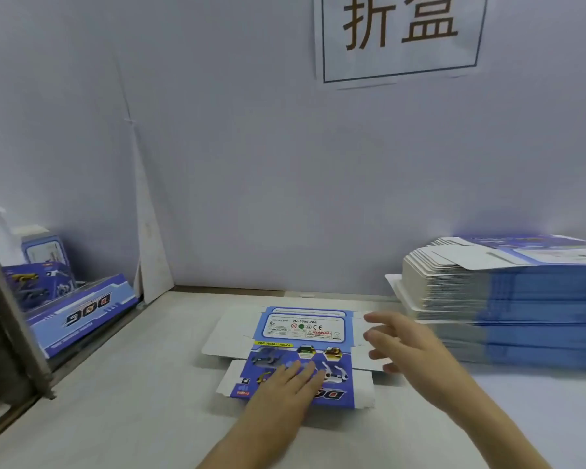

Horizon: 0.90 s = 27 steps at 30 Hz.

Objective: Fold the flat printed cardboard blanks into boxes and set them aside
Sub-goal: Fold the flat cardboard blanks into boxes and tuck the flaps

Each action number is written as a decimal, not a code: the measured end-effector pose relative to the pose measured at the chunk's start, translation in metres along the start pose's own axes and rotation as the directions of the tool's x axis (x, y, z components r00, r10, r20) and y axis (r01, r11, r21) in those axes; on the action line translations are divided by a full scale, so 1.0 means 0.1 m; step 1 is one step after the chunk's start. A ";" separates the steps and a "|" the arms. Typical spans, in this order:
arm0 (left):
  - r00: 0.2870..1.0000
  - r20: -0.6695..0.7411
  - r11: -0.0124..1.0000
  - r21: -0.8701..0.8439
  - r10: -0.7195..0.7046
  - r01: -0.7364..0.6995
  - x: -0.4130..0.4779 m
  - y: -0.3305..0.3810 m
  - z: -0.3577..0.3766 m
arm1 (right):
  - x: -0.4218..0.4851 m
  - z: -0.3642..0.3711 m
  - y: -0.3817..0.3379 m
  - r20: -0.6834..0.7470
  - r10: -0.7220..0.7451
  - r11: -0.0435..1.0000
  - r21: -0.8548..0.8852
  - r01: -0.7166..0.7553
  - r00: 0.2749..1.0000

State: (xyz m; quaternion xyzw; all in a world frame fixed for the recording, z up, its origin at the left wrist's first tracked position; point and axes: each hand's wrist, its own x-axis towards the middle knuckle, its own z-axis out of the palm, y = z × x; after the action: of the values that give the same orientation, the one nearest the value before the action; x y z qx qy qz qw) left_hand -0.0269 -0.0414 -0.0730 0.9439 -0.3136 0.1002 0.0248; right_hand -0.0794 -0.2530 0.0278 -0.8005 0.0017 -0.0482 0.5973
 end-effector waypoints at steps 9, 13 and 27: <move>0.998 -0.055 0.952 -0.302 0.037 -0.052 -0.18 -0.12 -0.09 | -0.03 -0.08 -0.05 -0.077 -0.116 0.987 -0.118 0.106 0.990; 0.993 -0.112 0.933 -0.356 0.020 -0.059 -0.22 -0.21 -0.27 | -0.04 -0.13 -0.09 -0.179 -0.221 0.975 -0.057 0.215 0.959; 0.551 -0.469 0.323 -0.881 -0.690 -0.345 0.05 0.32 -1.74 | -0.22 -0.13 -0.33 -0.297 -0.414 0.886 0.087 0.456 0.860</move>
State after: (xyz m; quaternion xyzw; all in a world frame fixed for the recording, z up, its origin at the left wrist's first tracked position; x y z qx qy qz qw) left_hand -0.0726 -0.0508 0.0978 0.6161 -0.1357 0.3167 0.7083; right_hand -0.1038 -0.2547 0.0615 -0.7172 -0.1019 -0.2907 0.6251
